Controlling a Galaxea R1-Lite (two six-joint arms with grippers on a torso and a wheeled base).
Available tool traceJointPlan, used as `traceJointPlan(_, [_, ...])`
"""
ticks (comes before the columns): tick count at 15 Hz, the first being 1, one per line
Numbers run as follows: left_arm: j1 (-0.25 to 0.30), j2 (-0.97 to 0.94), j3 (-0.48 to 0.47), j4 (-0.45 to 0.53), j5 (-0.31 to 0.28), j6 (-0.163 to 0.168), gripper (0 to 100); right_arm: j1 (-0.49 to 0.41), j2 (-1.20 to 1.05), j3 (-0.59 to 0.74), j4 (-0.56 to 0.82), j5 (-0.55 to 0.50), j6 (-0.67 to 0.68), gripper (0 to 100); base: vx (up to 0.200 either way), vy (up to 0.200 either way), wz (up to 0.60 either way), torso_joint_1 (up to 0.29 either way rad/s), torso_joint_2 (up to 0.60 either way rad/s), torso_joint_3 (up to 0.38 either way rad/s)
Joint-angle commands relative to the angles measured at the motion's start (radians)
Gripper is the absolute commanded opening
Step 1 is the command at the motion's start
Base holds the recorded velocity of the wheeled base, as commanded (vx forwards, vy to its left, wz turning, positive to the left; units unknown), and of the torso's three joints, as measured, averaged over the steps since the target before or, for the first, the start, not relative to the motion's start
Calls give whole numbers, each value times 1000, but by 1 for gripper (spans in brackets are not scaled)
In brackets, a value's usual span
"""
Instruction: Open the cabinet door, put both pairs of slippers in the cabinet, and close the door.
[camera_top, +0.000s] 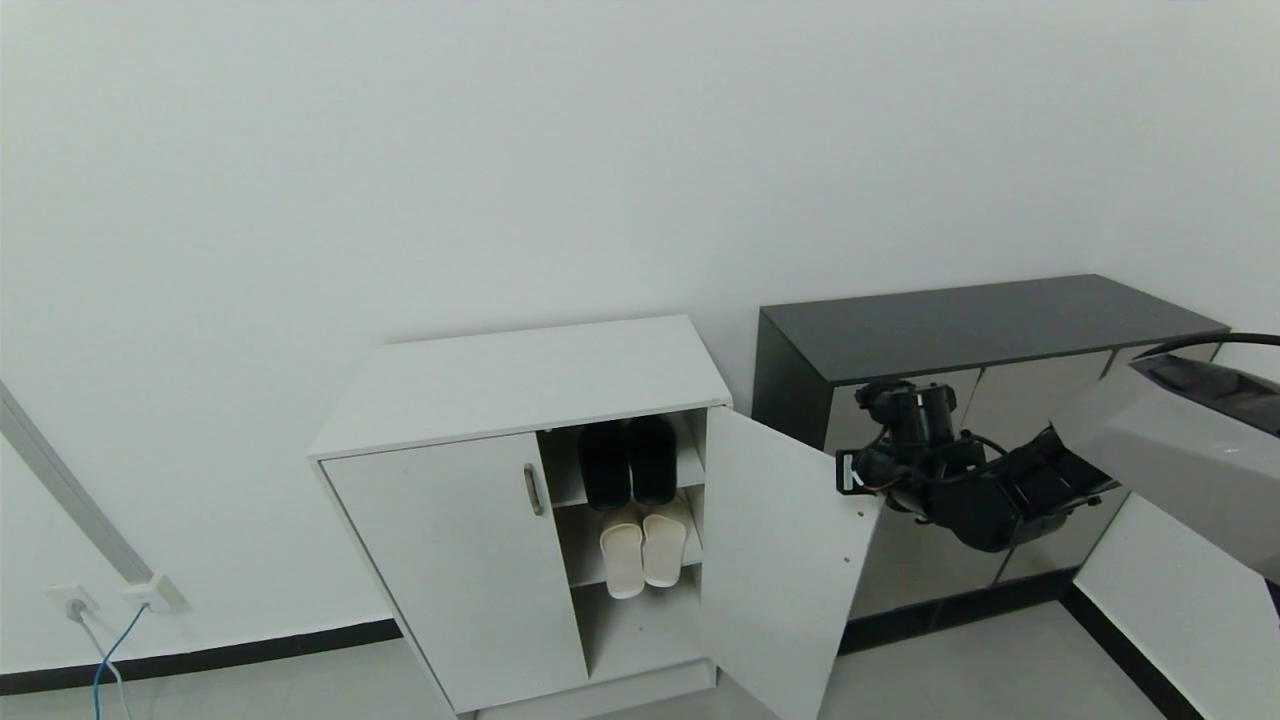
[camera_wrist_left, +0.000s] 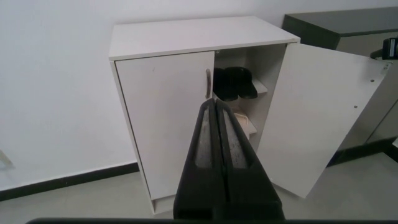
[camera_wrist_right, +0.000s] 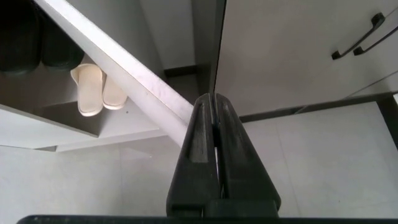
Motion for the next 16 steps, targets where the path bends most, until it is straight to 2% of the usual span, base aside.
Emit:
traceJointPlan(1, [1, 1, 0, 0, 0, 0, 0, 35, -33, 36, 1, -1, -2, 0, 0, 0, 0, 0, 0, 0])
traceJointPlan(7, [-1, 1, 0, 0, 3, -2, 0, 214, -185, 194, -5, 1, -2, 0, 0, 0, 0, 0, 0, 0])
traceJointPlan(11, [-1, 1, 0, 0, 6, -2, 0, 242, -243, 262, -45, 24, -19, 0, 0, 0, 0, 0, 0, 0])
traceJointPlan(16, [1, 1, 0, 0, 6, -2, 0, 250, -246, 273, -69, 28, -25, 0, 0, 0, 0, 0, 0, 0])
